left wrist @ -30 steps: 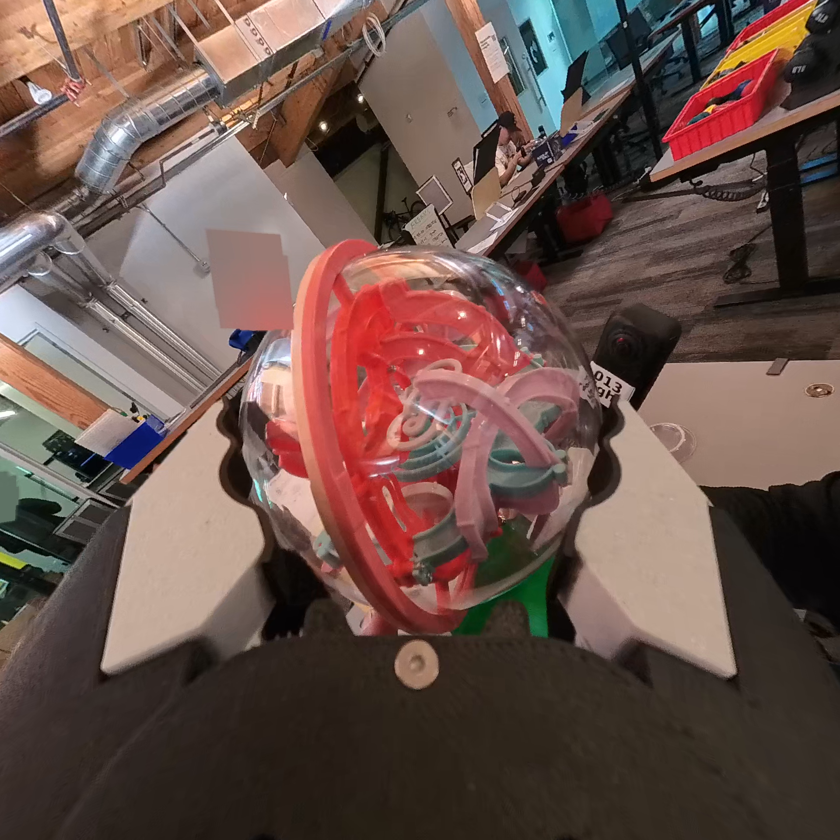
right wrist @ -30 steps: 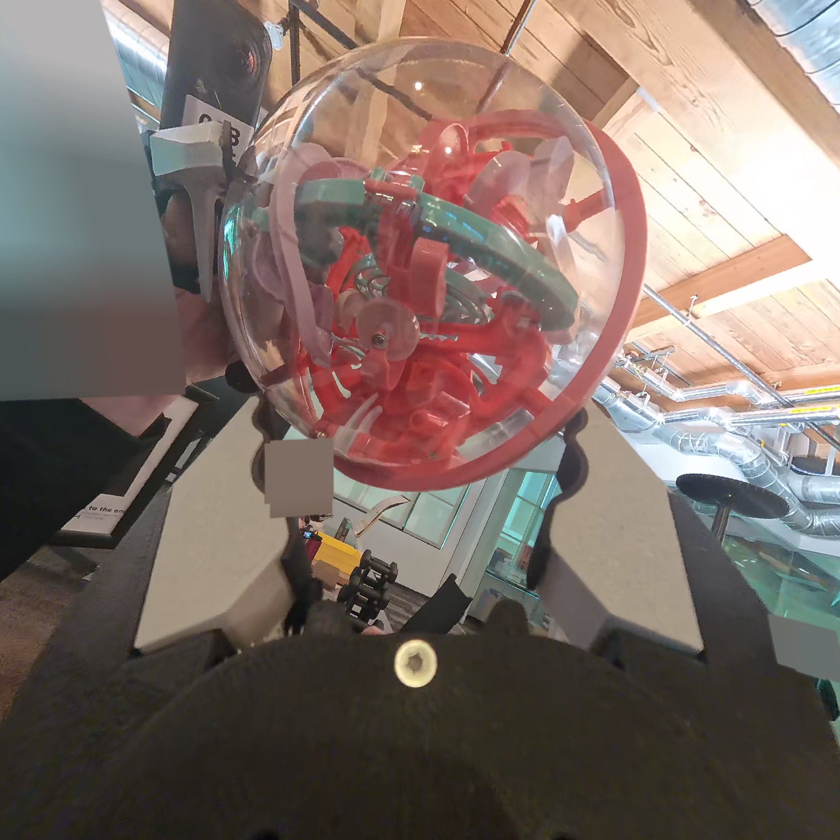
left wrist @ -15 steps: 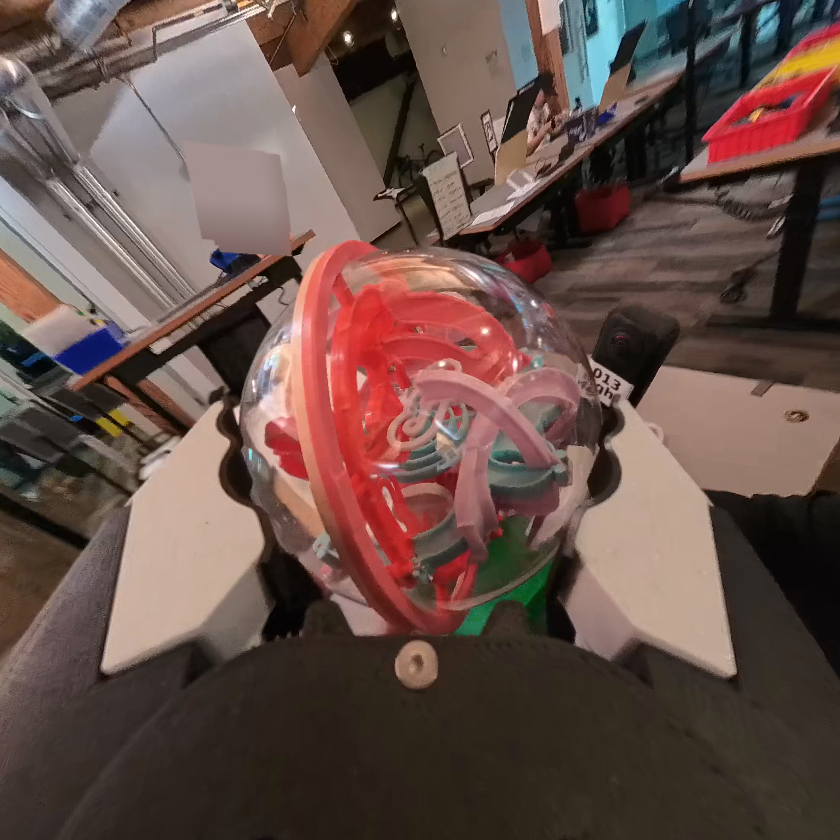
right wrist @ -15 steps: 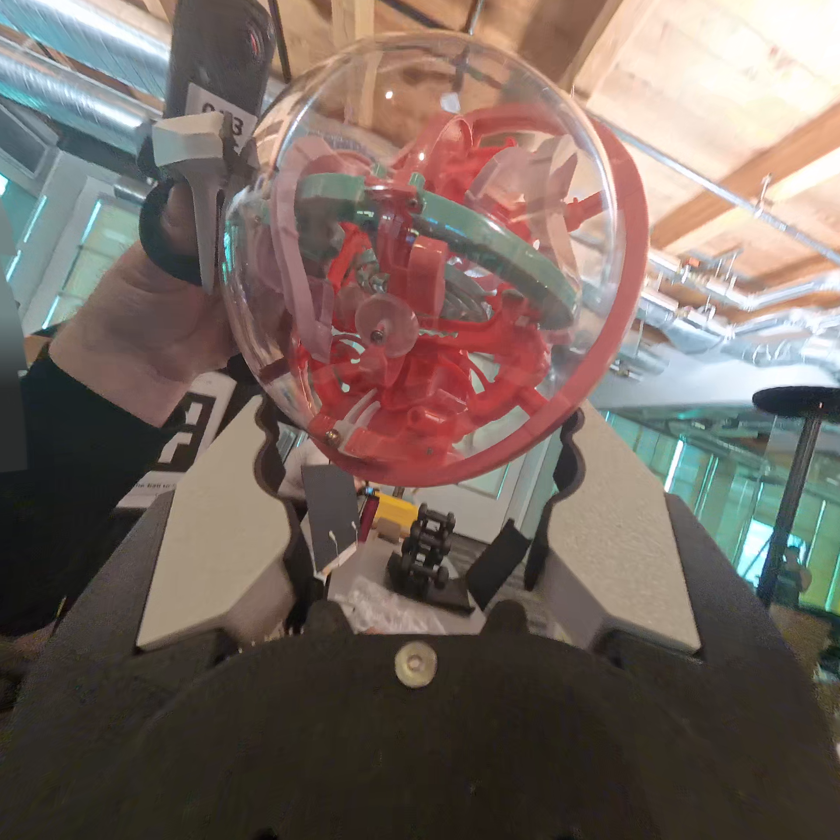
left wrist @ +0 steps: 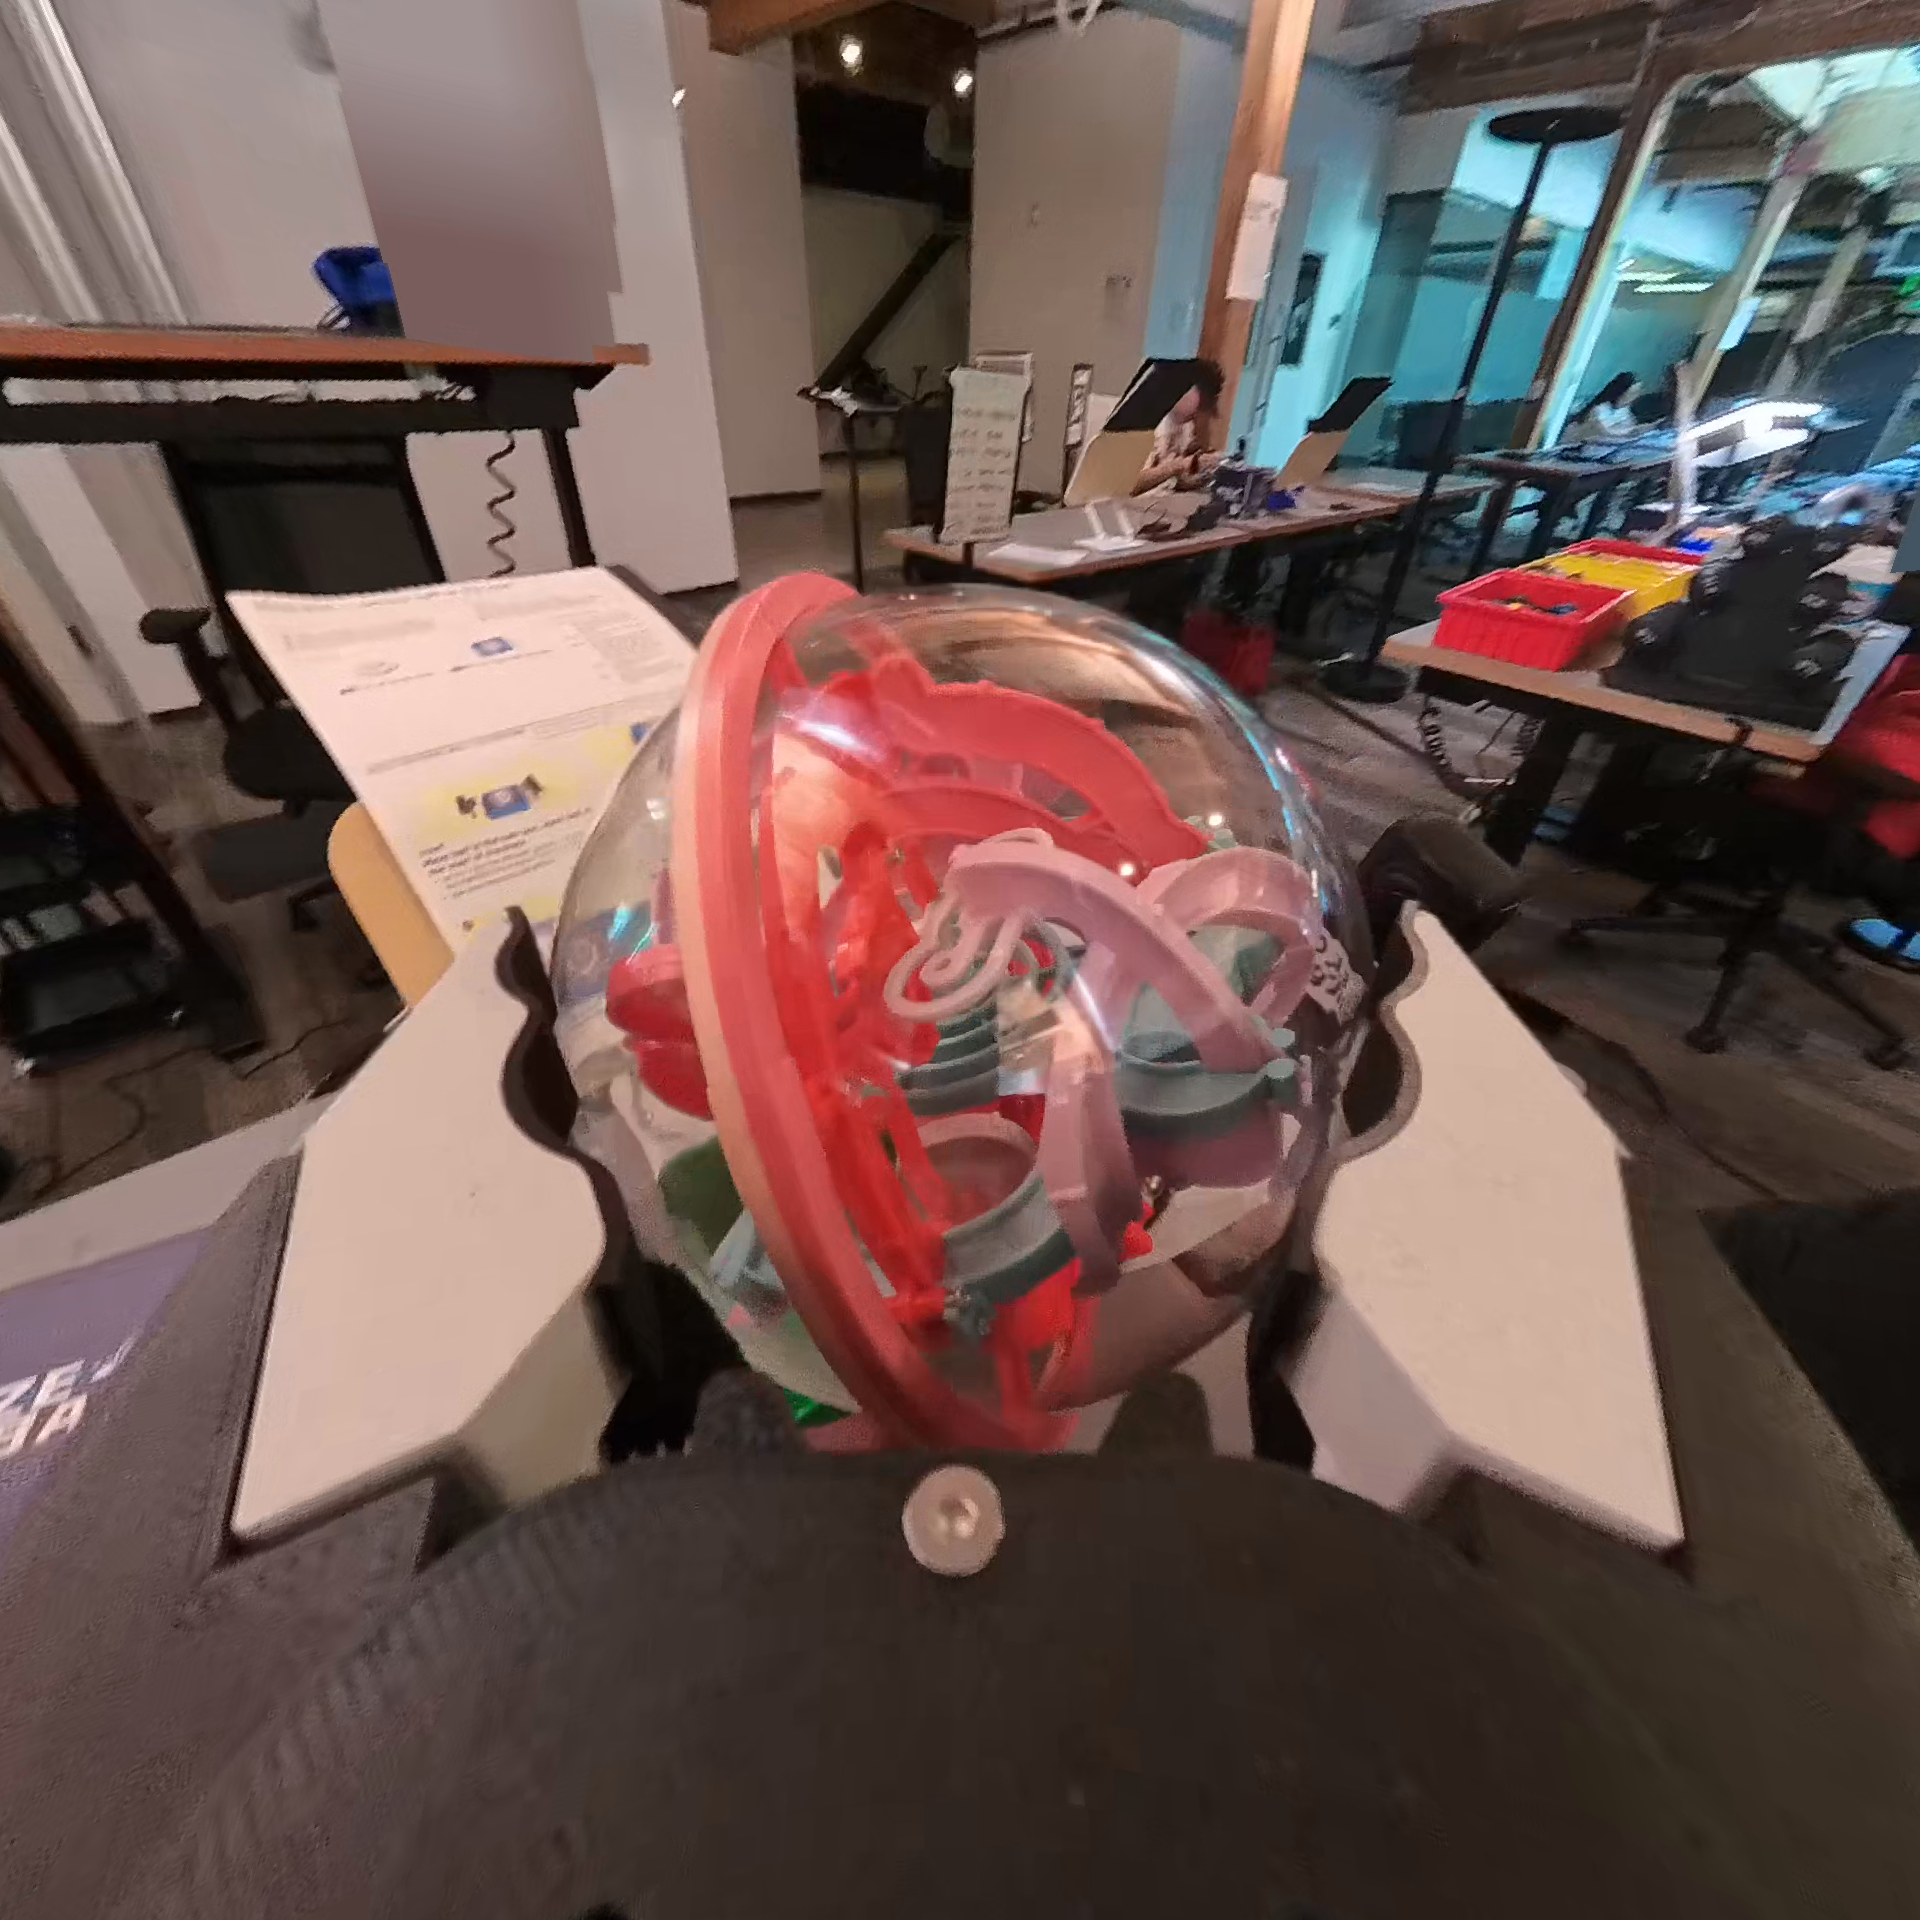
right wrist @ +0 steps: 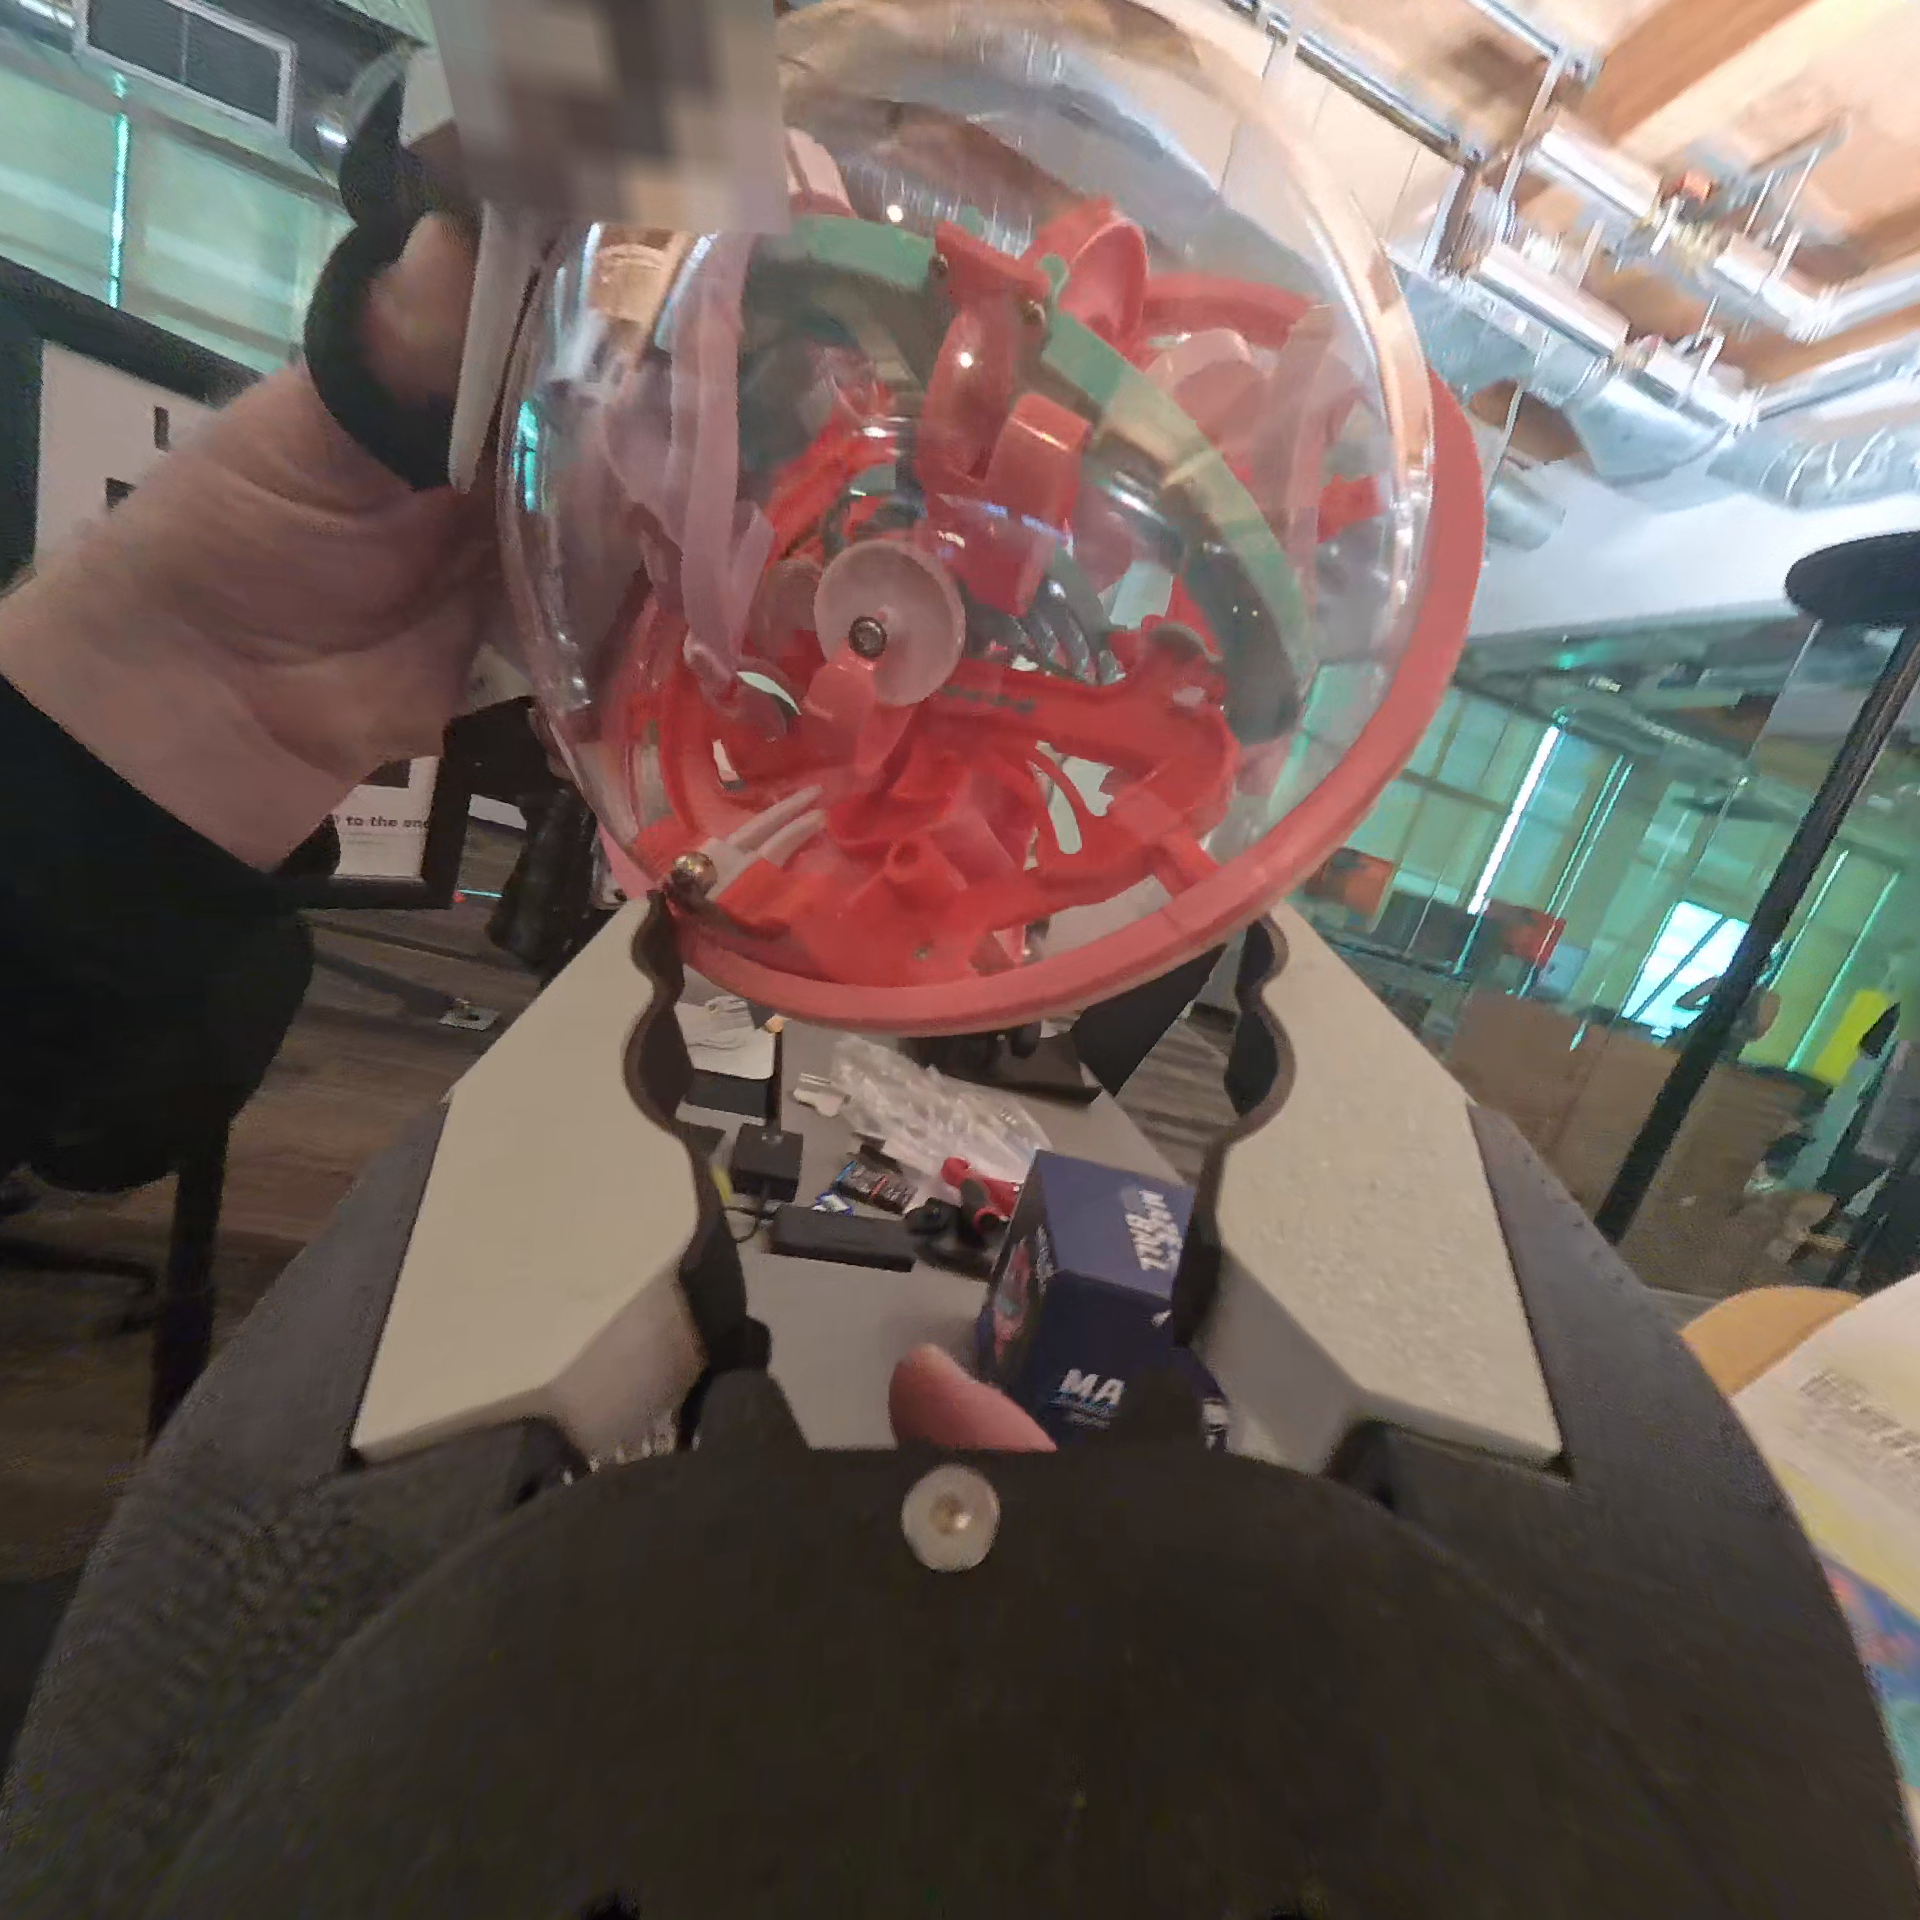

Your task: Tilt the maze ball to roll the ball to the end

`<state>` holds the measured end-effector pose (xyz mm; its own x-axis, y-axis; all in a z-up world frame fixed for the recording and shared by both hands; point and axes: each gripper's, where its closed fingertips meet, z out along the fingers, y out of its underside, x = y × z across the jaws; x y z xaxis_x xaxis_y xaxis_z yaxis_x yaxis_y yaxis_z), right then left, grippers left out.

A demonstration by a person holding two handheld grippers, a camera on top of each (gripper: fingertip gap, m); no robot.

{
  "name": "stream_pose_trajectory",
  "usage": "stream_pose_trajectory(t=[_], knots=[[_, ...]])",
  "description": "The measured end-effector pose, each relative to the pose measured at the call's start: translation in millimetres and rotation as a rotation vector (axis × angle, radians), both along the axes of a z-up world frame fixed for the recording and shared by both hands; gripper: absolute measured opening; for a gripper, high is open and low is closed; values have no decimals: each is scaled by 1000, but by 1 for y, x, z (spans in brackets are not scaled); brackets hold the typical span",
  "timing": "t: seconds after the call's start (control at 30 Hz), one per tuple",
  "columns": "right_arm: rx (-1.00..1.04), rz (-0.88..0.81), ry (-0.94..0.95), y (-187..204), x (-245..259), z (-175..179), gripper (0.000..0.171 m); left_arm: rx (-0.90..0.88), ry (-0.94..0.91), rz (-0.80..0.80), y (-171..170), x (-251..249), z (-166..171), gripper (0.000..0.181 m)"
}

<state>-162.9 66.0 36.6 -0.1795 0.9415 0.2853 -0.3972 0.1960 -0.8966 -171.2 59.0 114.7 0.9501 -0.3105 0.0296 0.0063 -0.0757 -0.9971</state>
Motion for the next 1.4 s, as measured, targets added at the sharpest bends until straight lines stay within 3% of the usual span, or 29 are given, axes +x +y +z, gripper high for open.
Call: stream_pose_trajectory(t=[0.27,0.6,0.93,1.2,1.4], knots=[[-79,38,-166,-1,-12,-65,105,-103,-172,36,5,-27,-66,148],[-122,60,-446,-13,-5,-169,107,-179,-538,15,-6,-43,-186,148],[-59,60,-699,-24,-7,-279,113,-269,-756,76,-16,-54,-298,148],[-47,99,-846,-27,-7,-341,115,-345,-919,104,-20,-59,-369,148],[-42,124,-916,-25,-5,-361,120,-408,-997,92,-18,-61,-396,149]])
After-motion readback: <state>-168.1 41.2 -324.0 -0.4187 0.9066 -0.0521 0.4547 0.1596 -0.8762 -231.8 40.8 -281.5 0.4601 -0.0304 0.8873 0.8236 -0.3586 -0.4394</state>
